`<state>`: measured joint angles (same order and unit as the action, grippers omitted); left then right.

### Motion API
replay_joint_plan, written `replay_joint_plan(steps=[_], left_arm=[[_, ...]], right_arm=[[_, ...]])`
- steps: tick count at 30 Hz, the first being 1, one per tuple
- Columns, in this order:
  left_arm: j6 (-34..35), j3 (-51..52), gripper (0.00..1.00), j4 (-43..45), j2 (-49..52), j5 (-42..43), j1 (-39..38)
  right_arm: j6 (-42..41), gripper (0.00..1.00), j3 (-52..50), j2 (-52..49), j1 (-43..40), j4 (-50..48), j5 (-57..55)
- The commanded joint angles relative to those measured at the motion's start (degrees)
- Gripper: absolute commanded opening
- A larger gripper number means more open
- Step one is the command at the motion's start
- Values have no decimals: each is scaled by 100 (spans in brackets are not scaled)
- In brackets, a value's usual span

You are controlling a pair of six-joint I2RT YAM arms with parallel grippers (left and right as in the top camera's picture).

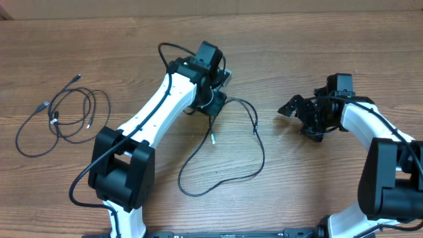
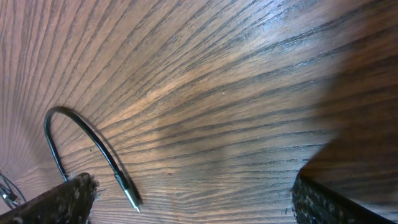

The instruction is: Untangle cables

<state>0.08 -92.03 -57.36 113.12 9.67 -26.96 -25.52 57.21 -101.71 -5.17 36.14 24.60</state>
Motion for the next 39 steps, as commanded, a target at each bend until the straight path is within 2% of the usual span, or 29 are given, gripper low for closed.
replay_joint_plan(steps=[1, 6, 14, 22, 26, 28, 29, 34, 39], left_arm=[[234, 170, 4, -345, 2, -238, -7], [774, 435, 4, -699, 2, -750, 4], [1545, 1019, 6, -732, 2, -1803, 11], [1541, 1086, 7, -1082, 2, -1952, 334], [1532, 1080, 16, -1290, 0, -1919, 649], [1473, 1075, 27, -1394, 0, -1823, 800], [1379, 1069, 40, -1462, 0, -1703, 881], [1172, 861, 38, -1561, -4, -1353, 970], [398, 501, 46, -1305, -4, -643, 831]], right_arm=[[11, 100, 13, -20, -17, 11, -315], [11, 100, 13, -20, -17, 11, -315], [11, 100, 13, -20, -17, 11, -315], [11, 100, 13, -20, -17, 11, -315], [11, 100, 13, -20, -17, 11, -315], [11, 100, 13, -20, -17, 11, -315], [11, 100, 13, -20, -17, 11, -315], [11, 100, 13, -20, -17, 11, -315], [11, 100, 13, -20, -17, 11, -315]])
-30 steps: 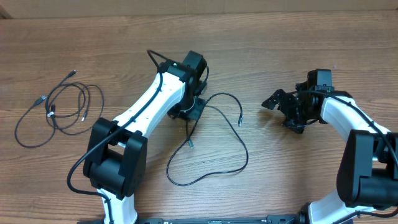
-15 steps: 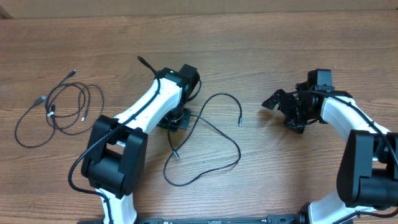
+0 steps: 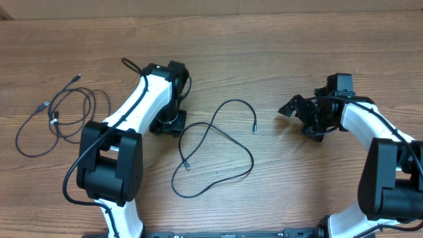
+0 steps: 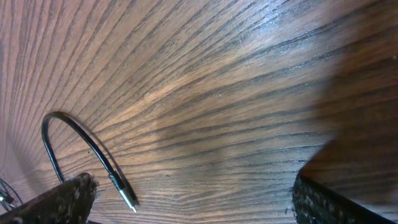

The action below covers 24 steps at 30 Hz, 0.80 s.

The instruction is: Untangle cables

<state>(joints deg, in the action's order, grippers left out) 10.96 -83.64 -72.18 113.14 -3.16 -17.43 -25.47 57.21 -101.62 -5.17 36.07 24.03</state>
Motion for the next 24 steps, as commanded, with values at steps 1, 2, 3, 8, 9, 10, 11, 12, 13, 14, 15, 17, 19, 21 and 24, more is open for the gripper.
replay_joint_plan(steps=[1, 2, 3, 8, 9, 10, 11, 12, 13, 14, 15, 17, 19, 21, 24], left_arm=[[-874, -374, 49, 304, -7, 741, -157], [-1036, -387, 52, 470, -7, 789, -199], [-1139, -385, 55, 614, -7, 787, -234], [-1735, -385, 64, 1102, -2, 957, -424], [-1897, -385, 64, 1196, -2, 1045, -476], [-2031, -378, 64, 1300, 0, 1080, -529], [-2098, -367, 64, 1390, 0, 1067, -577], [-2192, -354, 65, 1488, 0, 1064, -634], [-2282, -339, 66, 1585, 0, 1064, -680], [-2330, -319, 66, 1672, 0, 1060, -721], [-2345, -293, 66, 1755, 0, 1049, -756], [-2350, -247, 66, 1884, 0, 1040, -813], [-2439, -177, 64, 1985, 0, 1043, -866], [-2583, -94, 60, 2061, 0, 1045, -911], [-2850, 120, 58, 2225, 0, 1047, -968]], right_arm=[[7, 100, 13, -28, -17, 17, -258], [7, 100, 13, -28, -17, 17, -258], [4, 100, 13, -28, -17, 17, -258], [7, 100, 13, -28, -17, 17, -258], [7, 100, 13, -28, -17, 17, -258], [7, 100, 13, -28, -17, 17, -258], [7, 100, 13, -28, -17, 17, -258], [7, 100, 13, -28, -17, 17, -258], [7, 100, 13, -28, -17, 17, -258], [4, 100, 13, -28, -17, 17, -258], [7, 100, 13, -28, -17, 17, -258], [7, 100, 13, -28, -17, 17, -258], [7, 100, 13, -28, -17, 17, -258], [7, 100, 13, -28, -17, 17, -258], [7, 100, 13, -28, -17, 17, -258]])
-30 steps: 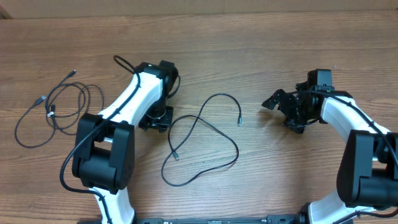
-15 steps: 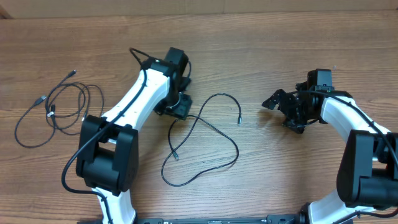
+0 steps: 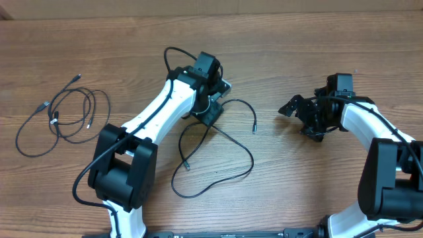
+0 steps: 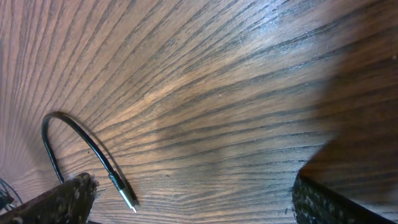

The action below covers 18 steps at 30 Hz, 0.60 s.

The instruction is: Untangle cables

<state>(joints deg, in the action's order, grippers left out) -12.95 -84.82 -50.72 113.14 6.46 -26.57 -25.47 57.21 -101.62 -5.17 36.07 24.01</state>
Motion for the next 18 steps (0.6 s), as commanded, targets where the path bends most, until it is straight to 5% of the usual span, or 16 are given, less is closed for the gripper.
replay_joint_plan(steps=[1, 11, 13, 15, 18], left_arm=[[-577, 328, 57, 149, 0, 85, -74], [-1071, 1141, 55, 1180, 0, 109, -122], [-1084, 1266, 41, 1370, 0, 109, -122], [-1084, 1340, 17, 1456, 0, 107, -122], [-1080, 1349, 4, 1458, 0, 105, -122]], right_arm=[[7, 100, 13, -28, -17, 17, -256], [7, 100, 13, -28, -17, 17, -256], [7, 100, 13, -28, -17, 20, -256], [7, 100, 13, -28, -17, 17, -256], [7, 100, 13, -28, -17, 17, -256]])
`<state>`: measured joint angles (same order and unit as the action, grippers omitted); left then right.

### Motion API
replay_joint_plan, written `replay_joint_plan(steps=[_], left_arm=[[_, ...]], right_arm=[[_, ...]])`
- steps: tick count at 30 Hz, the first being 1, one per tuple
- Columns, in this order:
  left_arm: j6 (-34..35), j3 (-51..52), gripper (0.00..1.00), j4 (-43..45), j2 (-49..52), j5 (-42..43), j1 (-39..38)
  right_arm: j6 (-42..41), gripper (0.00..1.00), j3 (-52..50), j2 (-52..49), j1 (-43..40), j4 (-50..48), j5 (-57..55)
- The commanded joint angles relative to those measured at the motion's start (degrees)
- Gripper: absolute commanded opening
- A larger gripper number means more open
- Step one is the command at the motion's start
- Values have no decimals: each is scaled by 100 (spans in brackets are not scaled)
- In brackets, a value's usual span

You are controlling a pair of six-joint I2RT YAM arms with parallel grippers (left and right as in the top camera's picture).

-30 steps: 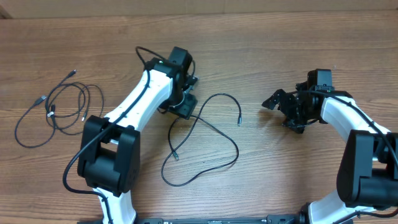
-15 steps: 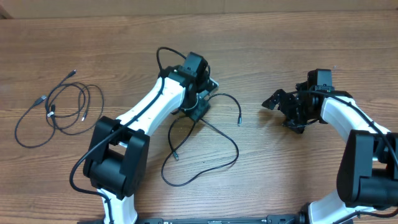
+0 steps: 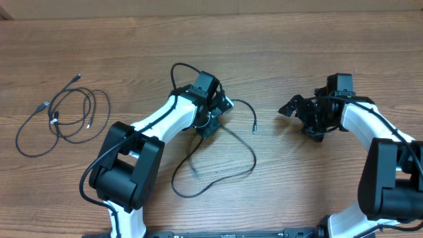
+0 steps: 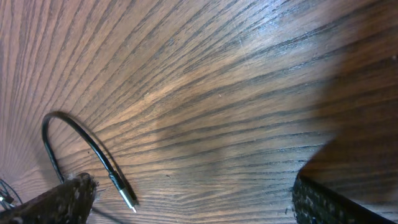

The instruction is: Untangle cables

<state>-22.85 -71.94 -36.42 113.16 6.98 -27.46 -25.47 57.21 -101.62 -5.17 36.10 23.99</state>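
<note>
A long black cable [image 3: 252, 155] lies in a loose loop at the table's middle, one plug end [image 3: 254, 129] pointing toward the right arm. My left gripper [image 3: 210, 120] is down on the loop's upper left part, apparently shut on it; its jaws are hidden beneath the wrist. To the right, my right gripper [image 3: 295, 108] stands open, apart from the cable. In the right wrist view its fingers [image 4: 62, 200] are spread wide with only bare wood between them, and the cable's plug end [image 4: 122, 190] lies just inside the left one.
A bundle of several thin dark cables [image 3: 66, 116] lies tangled at the far left of the wooden table [image 3: 317, 39]. The left arm's own black lead [image 3: 178, 69] arches above its wrist.
My left gripper has shifted slightly down and to the right on the cable. The loop's left side has been drawn in toward it, and the lower cable end is blurred. The right arm has not moved.
First my left gripper was at the cable's upper part with the loop hanging below it. Then it was away to the left and the cable lay free in a wider loop. After that it was back over the cable's top, and now it sits on it.
</note>
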Motion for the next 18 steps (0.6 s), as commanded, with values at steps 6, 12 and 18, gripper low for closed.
replay_joint_plan(steps=[6, 12, 18], left_arm=[[61, 59, 8, -17, -2, -7, -33], [61, 59, 19, -402, -2, 13, -33], [234, 238, 14, -365, -2, 13, -33]], right_arm=[[7, 100, 13, -28, -17, 15, -254], [7, 100, 13, -28, -17, 15, -254], [7, 100, 13, -28, -17, 15, -254]])
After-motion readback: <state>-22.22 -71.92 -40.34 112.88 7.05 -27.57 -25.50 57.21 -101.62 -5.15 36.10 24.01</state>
